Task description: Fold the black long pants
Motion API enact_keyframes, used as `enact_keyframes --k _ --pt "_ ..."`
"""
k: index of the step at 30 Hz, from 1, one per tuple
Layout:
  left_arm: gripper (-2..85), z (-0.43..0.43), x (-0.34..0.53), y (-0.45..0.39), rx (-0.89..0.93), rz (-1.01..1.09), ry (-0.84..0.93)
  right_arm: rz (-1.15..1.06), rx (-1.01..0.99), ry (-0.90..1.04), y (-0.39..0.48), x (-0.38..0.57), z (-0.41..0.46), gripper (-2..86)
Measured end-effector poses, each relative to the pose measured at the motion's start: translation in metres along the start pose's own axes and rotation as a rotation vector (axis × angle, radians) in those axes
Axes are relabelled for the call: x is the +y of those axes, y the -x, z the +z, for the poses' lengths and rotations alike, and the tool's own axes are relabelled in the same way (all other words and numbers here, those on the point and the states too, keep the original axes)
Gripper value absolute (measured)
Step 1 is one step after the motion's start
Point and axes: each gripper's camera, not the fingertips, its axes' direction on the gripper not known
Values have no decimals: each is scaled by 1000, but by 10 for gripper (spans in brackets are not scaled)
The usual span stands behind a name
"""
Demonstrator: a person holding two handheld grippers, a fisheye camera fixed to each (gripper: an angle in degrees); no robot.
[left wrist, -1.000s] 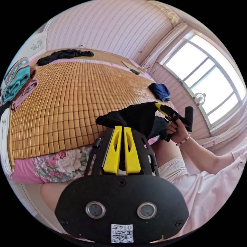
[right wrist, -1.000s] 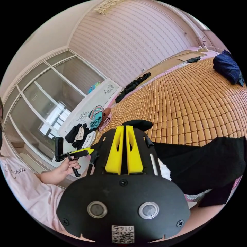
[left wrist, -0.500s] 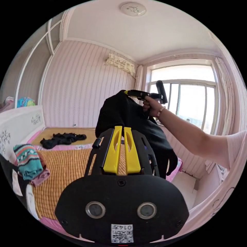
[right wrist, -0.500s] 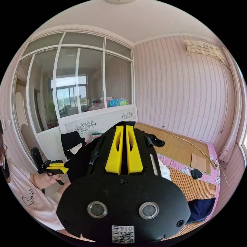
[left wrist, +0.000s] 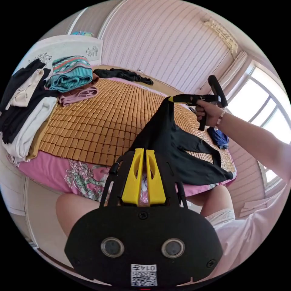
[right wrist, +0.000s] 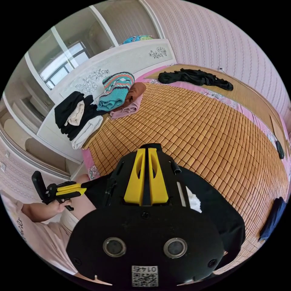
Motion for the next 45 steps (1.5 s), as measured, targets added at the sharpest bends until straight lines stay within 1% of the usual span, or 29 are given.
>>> enact_keyframes --k 2,4,6,8,9,11,12,13,14,16,17,19,20,22,23,25,27,28,30,33,35,37,39,42,45 --pt "-8 -24 -9 2 -51 7 -106 -68 -31 -42 19 -36 -4 10" --pt "-4 -53 -24 14 -143 -20 -247 -117 -86 -117 51 -82 -5 15" --pt "5 -62 -32 39 -206 -86 -288 -114 -144 -107 70 -109 6 23" --pt "30 -56 -34 71 -292 -182 -241 -103 -211 -44 83 -125 22 35" --pt "51 -48 -31 93 -335 -247 -179 -111 -223 -20 88 -124 31 37" --pt "81 -35 -21 126 -358 -351 -59 -118 -185 3 86 -107 39 32" --pt "96 -29 -12 143 -365 -404 15 -136 -154 16 80 -87 40 30" --pt "92 -25 0 155 -382 -440 60 -153 -130 38 69 -59 40 30" --pt "90 -25 7 160 -382 -449 75 -155 -122 53 62 -43 40 30" --pt "75 -29 30 167 -329 -463 78 -80 -123 105 24 37 29 36" --pt "71 -31 35 167 -307 -456 70 -49 -127 112 14 59 24 39" --pt "62 -39 49 154 -250 -381 26 129 -109 118 -25 154 -6 44" --pt "60 -41 51 149 -244 -354 17 183 -98 112 -33 178 -16 45" --pt "55 -43 54 126 -225 -244 -1 419 -31 66 -57 273 -60 44" --pt "54 -42 53 119 -223 -212 2 478 -9 50 -60 295 -72 44" --pt "52 -34 44 86 -228 -45 18 673 93 -40 -63 372 -115 42" --pt "54 -23 35 60 -210 66 31 775 176 -121 -58 414 -140 43" --pt "58 -15 29 44 -190 108 26 832 178 -208 -55 434 -154 44" --pt "67 -2 19 20 -139 161 23 835 169 -292 -50 446 -168 46" --pt "80 21 2 -22 -34 227 46 737 266 -299 -41 432 -172 54" --pt "82 36 -5 -49 -7 296 66 650 307 -262 -38 413 -165 65" --pt "83 59 -13 -82 -4 391 110 535 362 -163 -41 380 -146 81" --pt "84 77 -19 -100 -2 426 133 461 403 -90 -46 355 -128 85" --pt "85 108 -32 -117 17 434 173 385 453 -3 -58 323 -98 87" --pt "87 140 -45 -122 1 412 207 380 440 67 -73 305 -63 94"
